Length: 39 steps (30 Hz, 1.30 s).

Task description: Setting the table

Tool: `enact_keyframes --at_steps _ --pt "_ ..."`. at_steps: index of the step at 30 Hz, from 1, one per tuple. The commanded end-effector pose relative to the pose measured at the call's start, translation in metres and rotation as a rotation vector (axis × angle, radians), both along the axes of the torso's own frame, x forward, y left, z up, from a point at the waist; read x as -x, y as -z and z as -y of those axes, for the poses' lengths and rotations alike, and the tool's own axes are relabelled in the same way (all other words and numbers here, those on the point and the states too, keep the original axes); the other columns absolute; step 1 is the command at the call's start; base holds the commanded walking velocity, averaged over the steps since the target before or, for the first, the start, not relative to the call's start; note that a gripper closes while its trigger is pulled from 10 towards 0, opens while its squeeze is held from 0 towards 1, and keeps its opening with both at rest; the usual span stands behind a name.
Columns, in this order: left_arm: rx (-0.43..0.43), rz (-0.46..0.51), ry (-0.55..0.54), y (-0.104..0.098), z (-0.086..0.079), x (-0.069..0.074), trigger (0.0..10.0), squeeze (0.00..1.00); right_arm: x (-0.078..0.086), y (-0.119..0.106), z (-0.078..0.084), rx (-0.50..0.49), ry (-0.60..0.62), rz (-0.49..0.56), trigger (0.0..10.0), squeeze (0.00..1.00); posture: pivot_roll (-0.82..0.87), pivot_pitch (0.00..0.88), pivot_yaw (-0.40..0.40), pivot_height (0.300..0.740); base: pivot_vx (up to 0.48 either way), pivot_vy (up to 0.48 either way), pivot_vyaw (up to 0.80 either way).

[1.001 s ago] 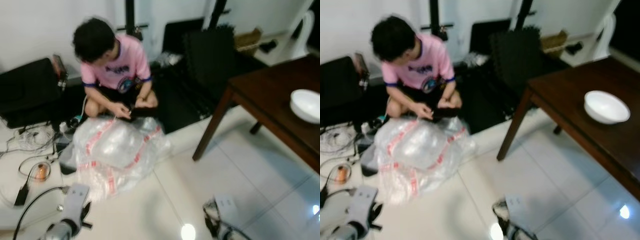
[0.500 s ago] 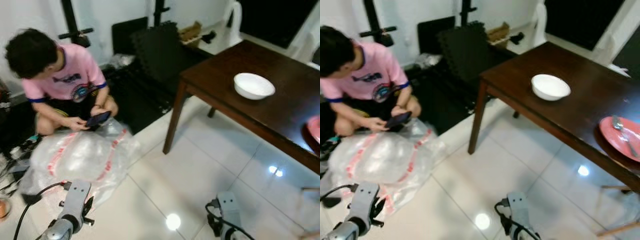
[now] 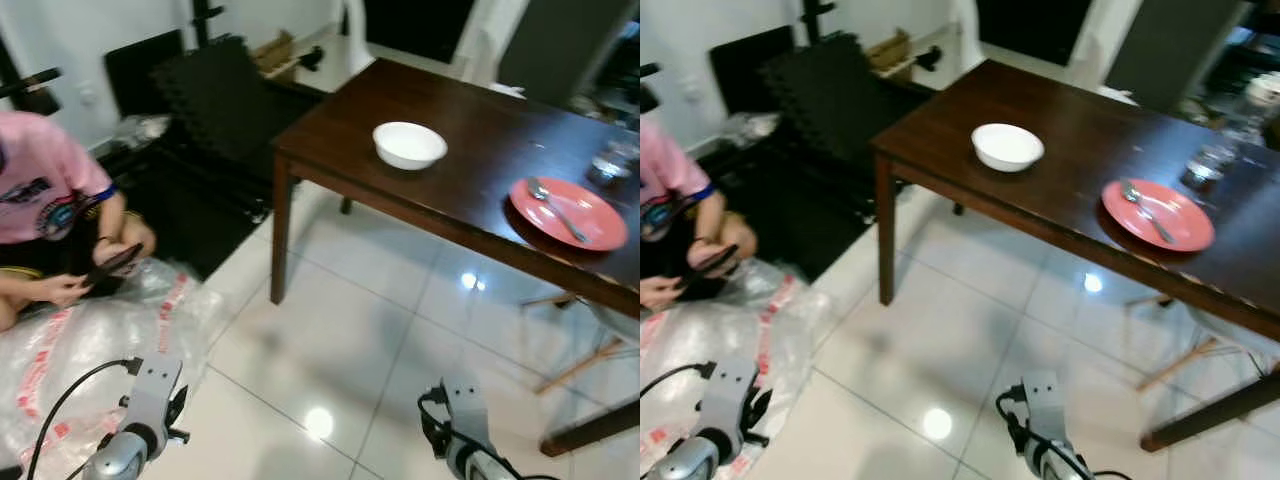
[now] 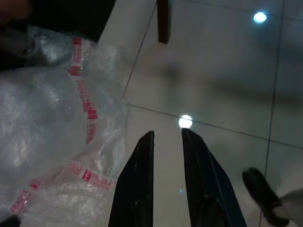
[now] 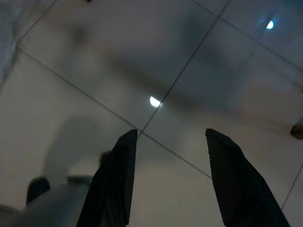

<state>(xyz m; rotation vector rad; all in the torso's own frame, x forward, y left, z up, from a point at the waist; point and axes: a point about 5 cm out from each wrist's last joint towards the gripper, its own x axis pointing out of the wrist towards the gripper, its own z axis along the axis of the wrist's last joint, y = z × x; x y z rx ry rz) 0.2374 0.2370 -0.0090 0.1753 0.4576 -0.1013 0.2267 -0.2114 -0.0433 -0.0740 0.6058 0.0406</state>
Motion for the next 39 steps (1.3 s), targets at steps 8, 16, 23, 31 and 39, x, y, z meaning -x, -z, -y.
enact_keyframes --at_steps 8,16,23,31,39 --pt "0.042 0.389 0.083 -0.102 0.020 -0.059 10.0 0.00 -0.055 -0.082 0.026 0.008 0.102 0.417 10.0 0.00 -0.02 0.057 0.043 0.740 0.000 0.000 -0.77" --pt "0.092 0.625 0.151 -0.172 0.053 -0.086 10.0 0.00 -0.084 -0.185 0.021 0.012 0.128 0.802 10.0 0.00 -0.04 0.049 0.057 0.740 0.000 0.000 -0.77" --pt "0.135 0.695 0.129 -0.197 0.076 -0.092 10.0 0.00 -0.078 -0.235 -0.006 -0.086 0.090 0.982 10.0 0.00 -0.06 0.043 0.064 0.740 0.159 0.000 0.00" --pt "0.145 0.691 0.135 -0.201 0.087 -0.093 10.0 0.00 -0.071 -0.234 -0.011 -0.102 0.096 0.943 10.0 0.00 -0.06 0.040 0.066 0.740 0.480 0.000 0.00" --pt "0.156 0.678 0.175 -0.201 0.098 -0.090 10.0 0.00 -0.068 -0.222 -0.003 -0.083 0.151 0.871 10.0 0.00 -0.06 0.030 0.065 0.740 0.480 0.000 0.00"
